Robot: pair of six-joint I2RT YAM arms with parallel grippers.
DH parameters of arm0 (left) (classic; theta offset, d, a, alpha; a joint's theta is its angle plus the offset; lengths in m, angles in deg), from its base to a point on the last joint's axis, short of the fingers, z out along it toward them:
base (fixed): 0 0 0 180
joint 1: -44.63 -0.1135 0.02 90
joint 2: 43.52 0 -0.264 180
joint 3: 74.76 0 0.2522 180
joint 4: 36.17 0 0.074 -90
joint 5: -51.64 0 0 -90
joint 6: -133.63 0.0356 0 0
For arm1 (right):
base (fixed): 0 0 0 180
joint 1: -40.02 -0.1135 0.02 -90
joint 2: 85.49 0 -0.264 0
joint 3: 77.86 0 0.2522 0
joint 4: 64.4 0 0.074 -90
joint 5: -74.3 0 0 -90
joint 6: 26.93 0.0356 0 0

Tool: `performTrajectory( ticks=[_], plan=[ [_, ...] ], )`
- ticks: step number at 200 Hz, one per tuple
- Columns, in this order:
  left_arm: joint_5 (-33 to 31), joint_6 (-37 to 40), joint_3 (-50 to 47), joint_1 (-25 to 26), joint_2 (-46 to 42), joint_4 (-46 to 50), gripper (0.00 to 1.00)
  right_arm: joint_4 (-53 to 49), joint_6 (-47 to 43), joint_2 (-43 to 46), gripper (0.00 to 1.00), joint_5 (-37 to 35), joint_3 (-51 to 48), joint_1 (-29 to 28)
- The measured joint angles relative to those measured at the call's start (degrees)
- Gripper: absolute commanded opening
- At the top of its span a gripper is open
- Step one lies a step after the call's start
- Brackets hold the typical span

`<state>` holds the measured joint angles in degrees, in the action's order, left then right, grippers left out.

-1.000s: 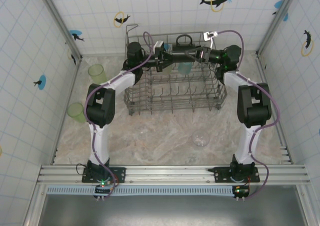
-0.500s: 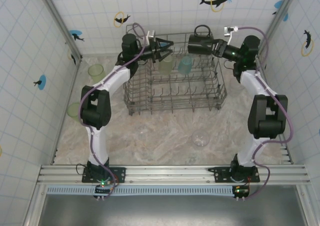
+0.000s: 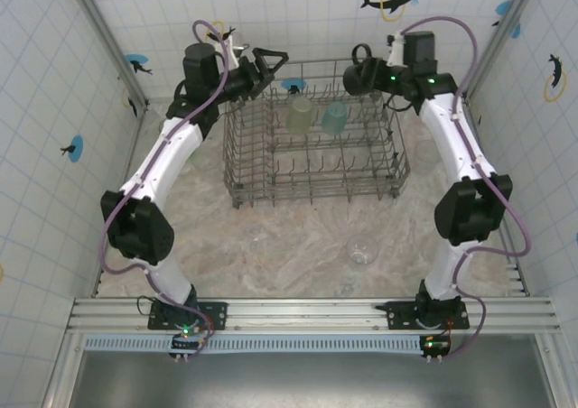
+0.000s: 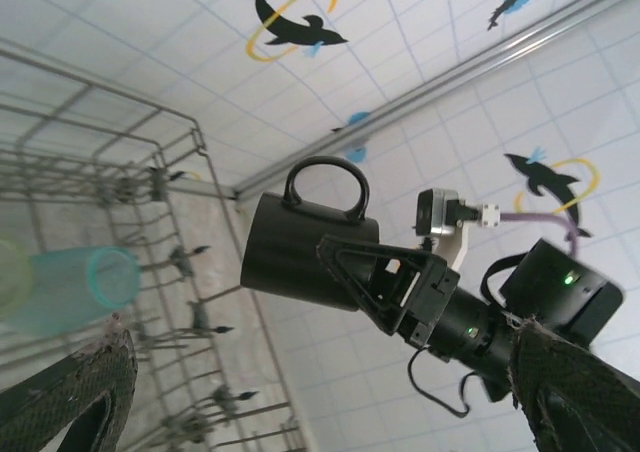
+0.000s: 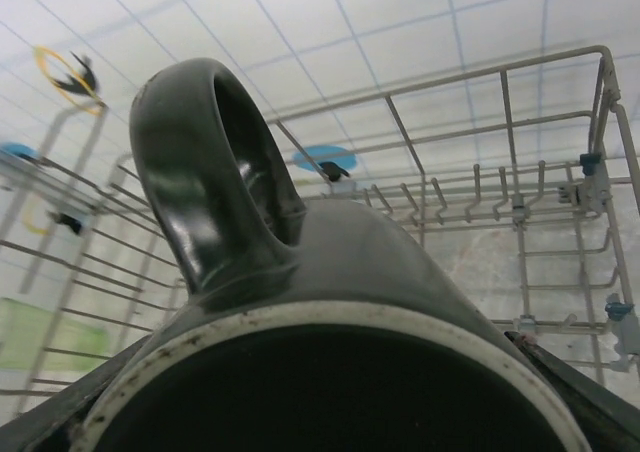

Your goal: Load the cups into the dish rack

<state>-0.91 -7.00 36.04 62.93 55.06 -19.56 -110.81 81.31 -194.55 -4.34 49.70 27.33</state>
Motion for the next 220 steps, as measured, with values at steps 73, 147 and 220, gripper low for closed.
performTrajectory(
  ticks=[73, 147, 220],
  plan=[
    [-17.1, 17.2, -12.6, -1.4, -16.8, 14.4, 0.97, -12.4, -3.8, -7.3, 0.19, -18.0, 3.8, -3.9],
    [-29.6, 23.6, -27.6, -1.4, -31.2, 16.9, 0.98, -13.6, -5.2, -12.2, 0.19, -22.4, 10.4, -2.7],
    [-35.2, 23.8, -30.5, -1.4, -32.3, 19.7, 0.98, -12.4, -5.2, -16.4, 0.19, -19.9, 11.5, -0.3]
  ],
)
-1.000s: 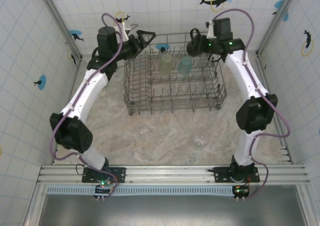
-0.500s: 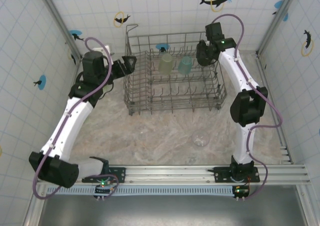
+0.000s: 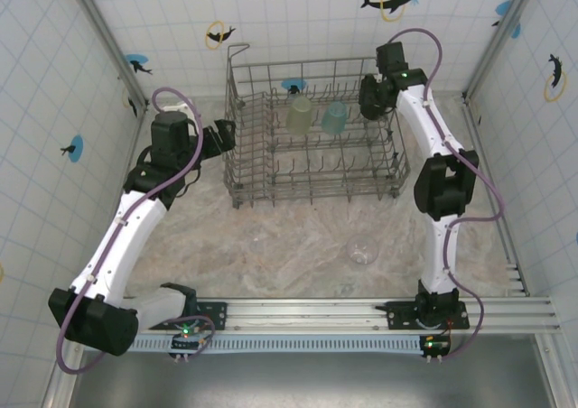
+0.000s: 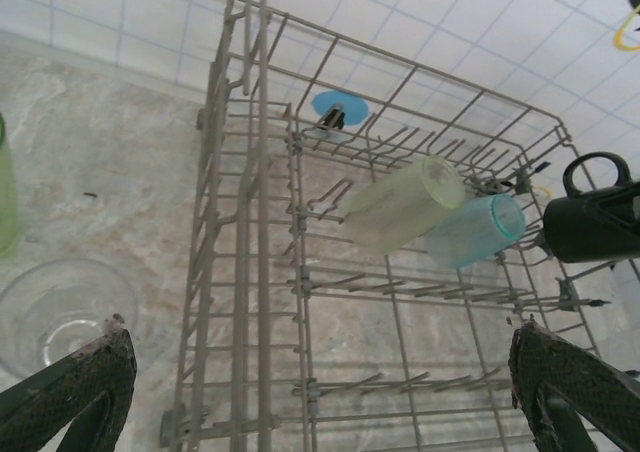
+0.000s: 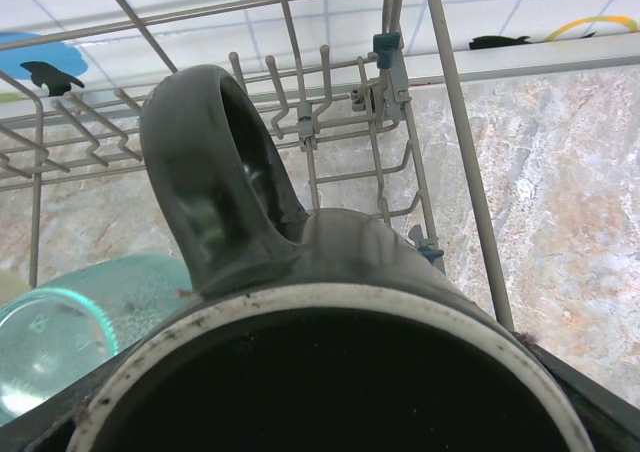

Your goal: Load the cups into the dish rack

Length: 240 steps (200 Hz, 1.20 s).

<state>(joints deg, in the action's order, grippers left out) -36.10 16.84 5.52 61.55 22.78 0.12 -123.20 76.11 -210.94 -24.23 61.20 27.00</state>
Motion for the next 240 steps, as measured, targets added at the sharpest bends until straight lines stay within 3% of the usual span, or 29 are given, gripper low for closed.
performTrajectory(
  ticks=[65, 96, 128, 151, 198, 240],
  plan=[
    [-2.1, 0.0, 0.0, 0.0, 0.1, 1.3, 0.97, 3.1, 0.0, -3.3, 0.19, 2.1, 1.0, -0.1],
    [-2.8, 0.0, 0.0, 0.0, 0.5, 1.6, 0.98, 3.5, 0.0, -7.0, 0.25, 2.4, 1.0, -0.5],
    [-3.2, 0.0, 0.0, 0.0, 1.0, 1.9, 0.97, 3.7, 0.0, -9.0, 0.45, 2.1, 1.0, -0.8],
    [-4.6, 0.0, 0.0, 0.0, 1.1, 2.6, 0.98, 3.9, 0.1, -9.0, 0.67, 2.4, 1.0, -0.8],
    [-7.2, -0.2, -0.2, 0.0, 2.0, 4.1, 0.98, 4.1, 1.0, -8.7, 0.99, 3.9, 1.0, -0.5],
    [-8.4, -1.3, -1.2, 0.0, 1.9, 4.3, 0.98, 4.2, 1.5, -4.2, 1.0, 8.5, 1.0, 0.3]
  ],
)
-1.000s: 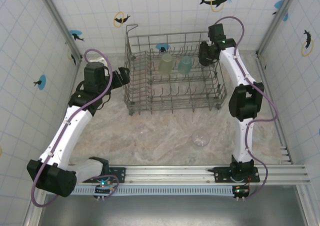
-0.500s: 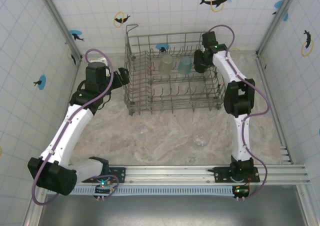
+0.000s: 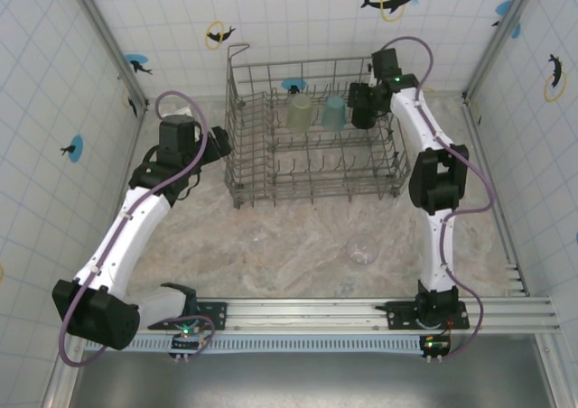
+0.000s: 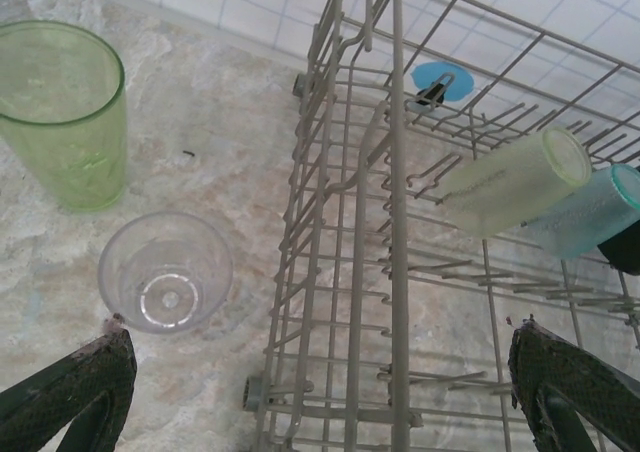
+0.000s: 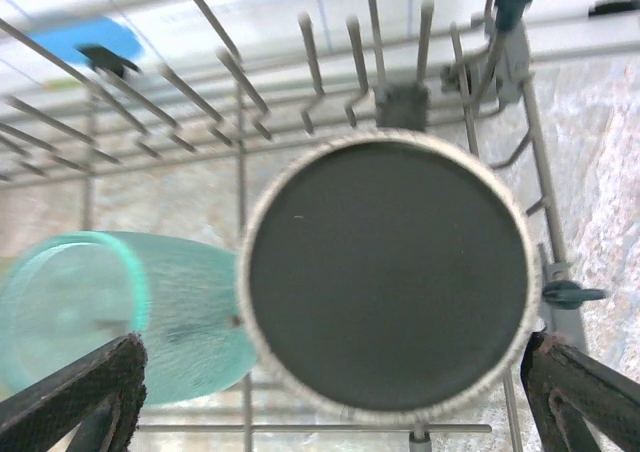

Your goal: Load the cups into the dish rack

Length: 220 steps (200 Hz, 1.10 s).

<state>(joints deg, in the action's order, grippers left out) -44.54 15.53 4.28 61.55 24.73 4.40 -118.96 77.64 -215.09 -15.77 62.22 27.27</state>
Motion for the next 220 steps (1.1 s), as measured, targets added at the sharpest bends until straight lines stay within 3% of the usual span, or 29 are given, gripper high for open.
performTrajectory(
  ticks=[81, 145, 220],
  plan=[
    [-2.3, -0.9, -0.9, 0.0, -1.0, 1.1, 0.98, -1.3, -0.7, 12.0, 1.0, 1.8, -0.8, -0.1],
    [-3.2, -0.9, -2.7, -2.8, -1.0, 2.5, 0.98, 0.1, -0.1, 25.8, 1.0, 1.4, -16.6, -1.6],
    [7.4, -1.9, -4.6, -13.0, 3.8, 2.3, 0.98, 9.0, 4.0, 48.6, 1.0, 0.2, -45.4, -4.1]
  ],
)
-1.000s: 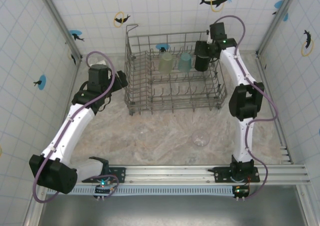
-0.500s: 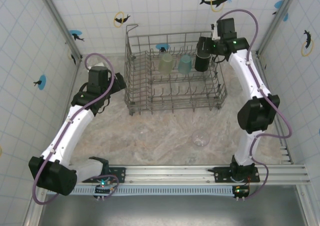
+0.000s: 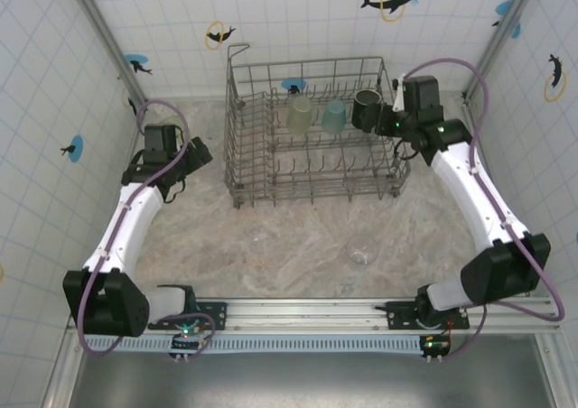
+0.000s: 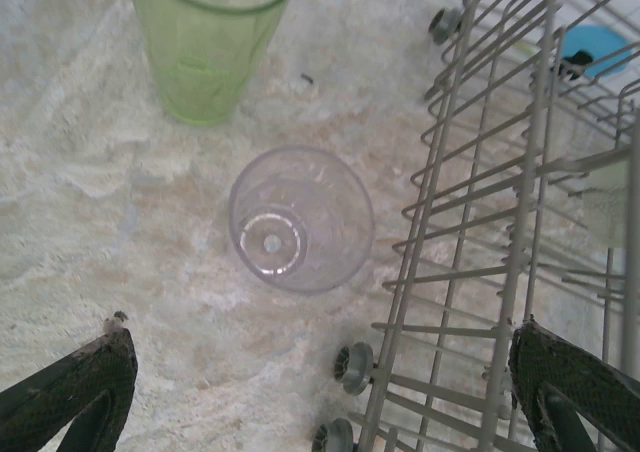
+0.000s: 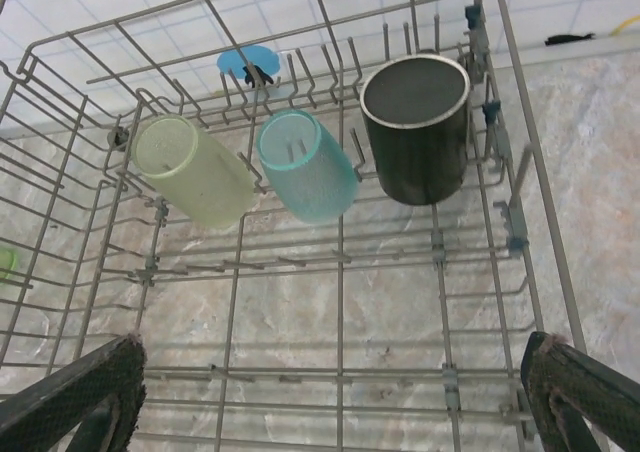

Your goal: Load the cups into the dish rack

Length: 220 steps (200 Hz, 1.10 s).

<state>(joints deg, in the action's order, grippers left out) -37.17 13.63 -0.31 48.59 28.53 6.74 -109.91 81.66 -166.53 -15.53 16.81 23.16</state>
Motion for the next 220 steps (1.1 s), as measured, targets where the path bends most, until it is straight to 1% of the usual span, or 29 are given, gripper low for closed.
performTrajectory(
  ticks=[16, 49, 79, 103, 125, 147, 190, 220],
  plan=[
    [1.8, 0.0, 0.0, -1.4, 1.5, 0.0, 0.98, 0.9, 1.2, 2.2, 1.0, 0.1, -3.2, 0.0],
    [3.7, 0.0, 0.0, -4.1, 3.1, 0.0, 0.98, 2.7, 2.2, 2.6, 1.0, 0.4, -4.4, 0.0],
    [4.4, 0.0, -0.2, -6.2, 3.8, 0.0, 0.98, 4.1, 2.0, 2.7, 1.0, 1.0, -5.1, 0.1],
    [4.3, 0.0, -1.2, -9.0, 4.0, 0.2, 0.98, 4.9, 1.3, 2.7, 1.0, 1.6, -5.1, 0.3],
    [3.8, 0.0, -1.3, -12.0, 4.5, 0.7, 0.98, 5.9, 0.6, 2.7, 1.0, 2.4, -5.5, 0.8],
    [2.6, 0.0, -1.3, -13.8, 5.4, 1.5, 0.98, 6.9, -0.2, 2.7, 1.0, 3.8, -7.2, 2.0],
    [0.7, 0.0, -1.5, -14.2, 6.4, 2.4, 0.97, 7.8, -0.8, 2.8, 1.0, 7.1, -11.1, 5.3],
    [-2.8, 0.2, -1.9, -14.4, 7.1, 4.2, 0.97, 8.4, -0.9, 3.5, 1.0, 9.6, -13.1, 6.8]
  ],
)
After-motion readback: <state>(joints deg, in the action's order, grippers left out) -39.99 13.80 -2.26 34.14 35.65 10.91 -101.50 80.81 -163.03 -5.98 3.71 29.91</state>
